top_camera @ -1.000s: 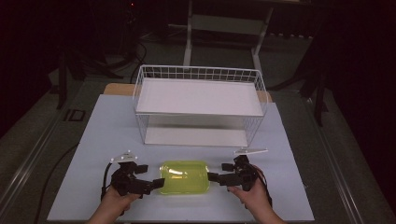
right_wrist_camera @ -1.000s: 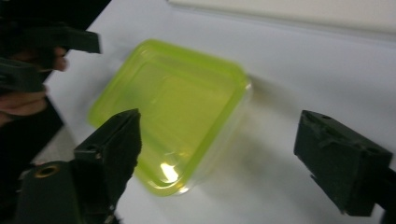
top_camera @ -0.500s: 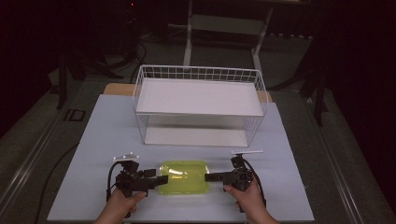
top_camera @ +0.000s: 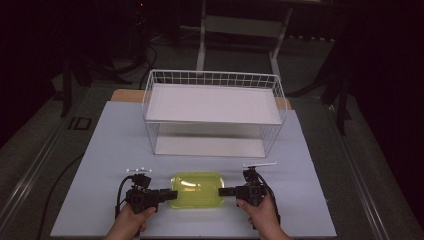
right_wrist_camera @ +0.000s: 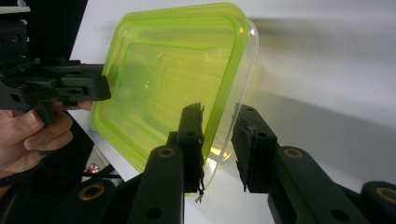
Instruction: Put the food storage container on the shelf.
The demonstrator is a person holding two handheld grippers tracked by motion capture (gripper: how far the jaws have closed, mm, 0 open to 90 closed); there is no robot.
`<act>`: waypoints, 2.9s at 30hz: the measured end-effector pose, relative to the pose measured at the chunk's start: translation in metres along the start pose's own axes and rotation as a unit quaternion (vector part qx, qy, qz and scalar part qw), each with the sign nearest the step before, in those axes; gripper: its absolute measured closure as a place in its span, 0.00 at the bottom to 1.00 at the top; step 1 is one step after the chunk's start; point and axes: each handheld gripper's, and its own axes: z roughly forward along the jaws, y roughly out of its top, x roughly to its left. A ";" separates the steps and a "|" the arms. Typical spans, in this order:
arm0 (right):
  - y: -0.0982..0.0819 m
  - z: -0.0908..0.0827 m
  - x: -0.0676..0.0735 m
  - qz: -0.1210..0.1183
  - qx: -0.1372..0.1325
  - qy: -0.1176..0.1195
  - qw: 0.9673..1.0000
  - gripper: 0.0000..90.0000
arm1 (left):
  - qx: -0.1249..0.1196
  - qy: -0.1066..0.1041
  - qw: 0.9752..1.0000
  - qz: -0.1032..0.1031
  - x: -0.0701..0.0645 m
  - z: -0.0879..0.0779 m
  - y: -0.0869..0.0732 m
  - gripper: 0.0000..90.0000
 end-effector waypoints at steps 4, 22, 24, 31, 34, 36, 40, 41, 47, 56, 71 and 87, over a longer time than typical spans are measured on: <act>0.000 0.001 0.002 -0.001 0.002 -0.003 1.000 0.82 | 0.003 0.001 1.000 0.004 -0.002 0.000 -0.001 0.78; -0.001 -0.015 0.010 -0.013 -0.027 -0.018 0.999 0.88 | -0.001 0.004 1.000 0.021 -0.020 -0.002 0.007 0.87; 0.002 -0.018 0.010 -0.015 -0.033 -0.019 0.999 0.88 | -0.004 0.005 1.000 0.022 -0.022 -0.002 0.013 0.87; 0.013 -0.032 0.011 -0.026 -0.055 -0.027 0.998 0.88 | -0.009 0.005 0.999 0.038 -0.030 0.002 0.033 0.87; 0.020 -0.037 0.012 -0.033 -0.062 -0.038 0.997 0.88 | -0.015 0.007 0.999 0.046 -0.033 0.006 0.042 0.88; 0.024 -0.040 0.011 -0.037 -0.070 -0.044 0.996 0.88 | -0.023 0.008 0.998 0.052 -0.035 0.008 0.047 0.88; 0.032 -0.044 0.008 -0.042 -0.085 -0.049 0.994 0.88 | -0.042 0.004 0.998 0.056 -0.035 0.012 0.055 0.88; 0.034 -0.045 0.007 -0.041 -0.087 -0.051 0.994 0.88 | -0.045 0.004 0.997 0.056 -0.035 0.014 0.057 0.88; 0.046 -0.046 -0.001 -0.042 -0.102 -0.064 0.992 0.88 | -0.063 0.009 0.997 0.054 -0.031 0.027 0.067 0.88; 0.059 -0.039 -0.013 -0.040 -0.116 -0.076 0.989 0.88 | -0.079 0.018 0.995 0.055 -0.023 0.040 0.080 0.89; 0.080 -0.023 -0.029 -0.031 -0.137 -0.089 0.986 0.88 | -0.093 0.037 0.993 0.059 -0.005 0.059 0.099 0.88; 0.094 -0.008 -0.040 -0.030 -0.167 -0.104 0.980 0.87 | -0.111 0.040 0.991 0.060 0.011 0.073 0.111 0.87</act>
